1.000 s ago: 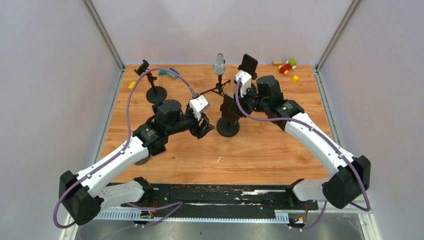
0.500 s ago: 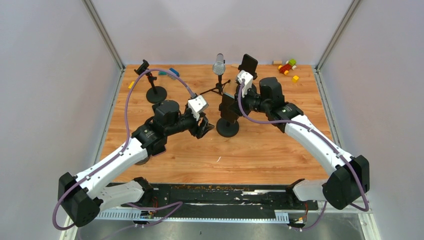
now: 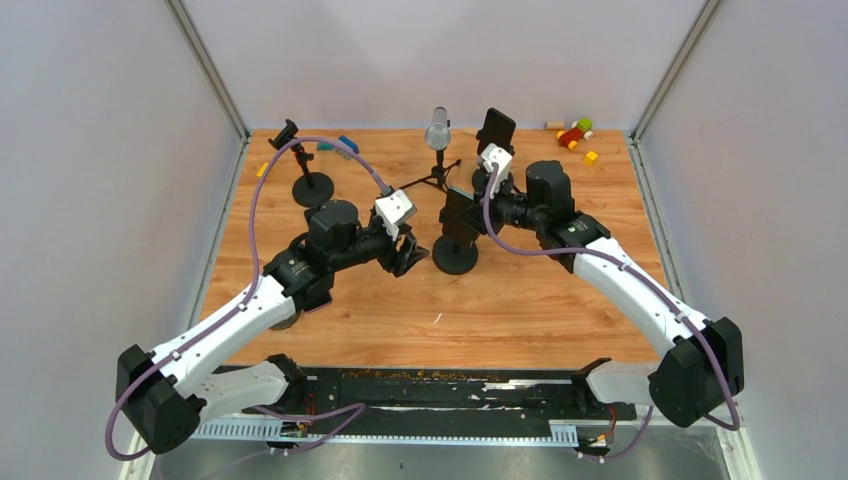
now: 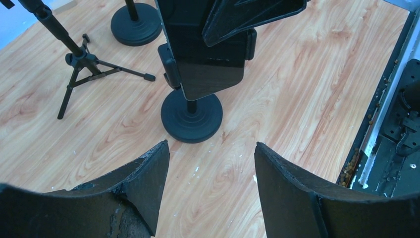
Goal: Place the phone on the phone stand
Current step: Move the phone stand with the phone to the center of the board.
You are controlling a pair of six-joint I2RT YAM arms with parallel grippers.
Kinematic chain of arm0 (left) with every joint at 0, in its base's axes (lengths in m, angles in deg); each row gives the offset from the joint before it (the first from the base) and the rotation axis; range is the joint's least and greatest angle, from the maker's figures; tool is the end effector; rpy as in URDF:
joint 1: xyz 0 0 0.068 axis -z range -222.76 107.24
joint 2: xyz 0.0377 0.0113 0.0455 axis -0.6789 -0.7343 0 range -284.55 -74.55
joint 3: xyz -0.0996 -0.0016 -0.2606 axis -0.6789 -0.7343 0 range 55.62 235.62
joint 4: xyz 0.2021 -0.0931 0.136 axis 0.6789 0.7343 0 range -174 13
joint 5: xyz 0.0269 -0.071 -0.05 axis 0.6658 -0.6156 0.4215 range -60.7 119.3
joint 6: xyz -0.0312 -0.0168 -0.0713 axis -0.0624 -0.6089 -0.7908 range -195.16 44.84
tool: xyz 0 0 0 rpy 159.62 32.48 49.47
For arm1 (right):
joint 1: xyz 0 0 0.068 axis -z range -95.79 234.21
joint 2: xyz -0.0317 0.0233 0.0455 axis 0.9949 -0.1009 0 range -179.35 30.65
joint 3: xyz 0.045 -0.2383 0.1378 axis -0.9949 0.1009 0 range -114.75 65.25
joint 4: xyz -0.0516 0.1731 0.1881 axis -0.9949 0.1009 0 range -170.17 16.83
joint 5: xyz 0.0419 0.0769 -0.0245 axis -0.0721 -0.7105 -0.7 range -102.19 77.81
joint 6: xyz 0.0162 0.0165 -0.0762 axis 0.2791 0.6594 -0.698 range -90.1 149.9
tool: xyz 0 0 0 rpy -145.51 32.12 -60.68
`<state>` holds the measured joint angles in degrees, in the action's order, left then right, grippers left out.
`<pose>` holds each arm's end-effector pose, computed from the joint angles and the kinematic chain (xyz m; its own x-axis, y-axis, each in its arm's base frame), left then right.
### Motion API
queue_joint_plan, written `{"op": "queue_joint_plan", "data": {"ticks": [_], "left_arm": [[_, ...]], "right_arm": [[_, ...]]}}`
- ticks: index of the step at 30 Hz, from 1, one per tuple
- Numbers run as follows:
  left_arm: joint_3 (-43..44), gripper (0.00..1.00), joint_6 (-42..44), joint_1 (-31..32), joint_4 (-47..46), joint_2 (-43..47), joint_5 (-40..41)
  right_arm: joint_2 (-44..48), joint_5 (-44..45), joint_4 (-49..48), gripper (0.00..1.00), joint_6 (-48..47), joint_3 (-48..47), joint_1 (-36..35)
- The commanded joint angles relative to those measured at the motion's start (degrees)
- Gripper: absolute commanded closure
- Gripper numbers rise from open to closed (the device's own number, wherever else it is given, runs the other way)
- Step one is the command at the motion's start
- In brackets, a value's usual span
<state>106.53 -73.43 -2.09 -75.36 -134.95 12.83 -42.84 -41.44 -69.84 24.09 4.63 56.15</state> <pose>0.1923 -0.1907 0.3241 -0.2108 0.2194 -0.9526 0.8361 0.5454 -0.0595 0.2646 0.1790 0.3241 -0.2643 -0.2409 -0.9339 -0.8377 0.5371 0.0986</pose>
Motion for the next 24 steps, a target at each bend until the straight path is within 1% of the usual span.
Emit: {"op": "queue_joint_plan", "data": {"ticks": [1, 13, 24], "left_arm": [[-0.41, 0.29, -0.54, -0.41, -2.49, 1.31, -1.1], [-0.79, 0.29, -0.46, -0.41, -2.84, 1.85, -1.91], [-0.91, 0.28, -0.19, -0.41, -3.02, 1.83, -2.44]], "right_arm": [[0.73, 1.48, 1.9, 1.0, -2.06, -1.59, 1.5], [4.47, 1.92, 9.77, 1.0, -4.0, -9.66, 8.16], [3.01, 2.14, 14.28, 1.0, -7.16, -17.19, 19.2]]}}
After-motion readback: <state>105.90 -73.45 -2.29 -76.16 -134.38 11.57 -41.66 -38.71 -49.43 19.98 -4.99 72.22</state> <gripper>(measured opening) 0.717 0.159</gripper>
